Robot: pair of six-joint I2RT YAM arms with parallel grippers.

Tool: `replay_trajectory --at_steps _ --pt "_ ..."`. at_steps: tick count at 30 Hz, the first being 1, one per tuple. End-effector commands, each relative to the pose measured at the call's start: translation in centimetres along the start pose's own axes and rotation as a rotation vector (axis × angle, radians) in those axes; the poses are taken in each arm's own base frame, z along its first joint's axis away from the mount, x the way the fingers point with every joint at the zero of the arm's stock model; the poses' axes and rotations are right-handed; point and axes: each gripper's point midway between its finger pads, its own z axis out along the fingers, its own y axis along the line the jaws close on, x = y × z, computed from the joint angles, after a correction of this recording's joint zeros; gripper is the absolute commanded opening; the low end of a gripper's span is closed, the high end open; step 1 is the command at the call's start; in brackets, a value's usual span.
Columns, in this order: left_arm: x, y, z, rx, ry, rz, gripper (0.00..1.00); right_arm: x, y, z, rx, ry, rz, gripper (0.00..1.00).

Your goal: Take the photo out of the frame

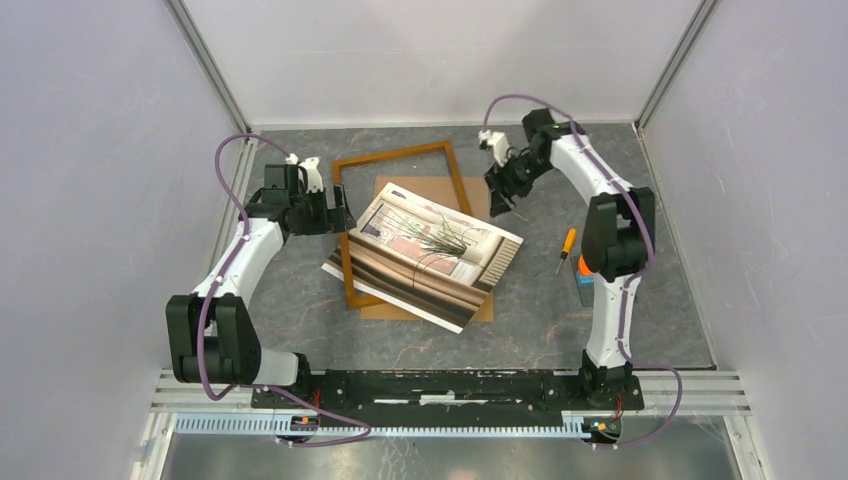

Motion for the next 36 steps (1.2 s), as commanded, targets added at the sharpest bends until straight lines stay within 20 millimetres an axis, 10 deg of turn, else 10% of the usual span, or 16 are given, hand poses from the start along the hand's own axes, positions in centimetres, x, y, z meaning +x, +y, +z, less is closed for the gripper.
replay_trajectory --at_steps 1,16,20,25,36 --pt "-2.1 -0.6 -1.1 0.015 -0.082 0.041 1.00 2.9 4.9 2.3 -0.170 0.154 -0.027 0.83" --pt "-1.8 -0.6 -1.1 0.020 -0.085 0.042 1.00 4.6 4.0 7.1 -0.127 0.245 0.011 0.85" --pt "-1.6 -0.6 -1.0 0.024 -0.083 0.045 1.00 4.5 5.3 7.1 -0.199 0.238 0.041 0.65" --pt "-1.7 -0.5 -1.1 0.014 -0.087 0.052 1.00 4.0 6.8 5.5 -0.246 0.207 0.082 0.03" --pt "-2.1 0.4 -0.4 -0.027 -0.076 -0.006 1.00 0.7 5.6 -3.0 -0.188 -0.290 0.268 0.00"
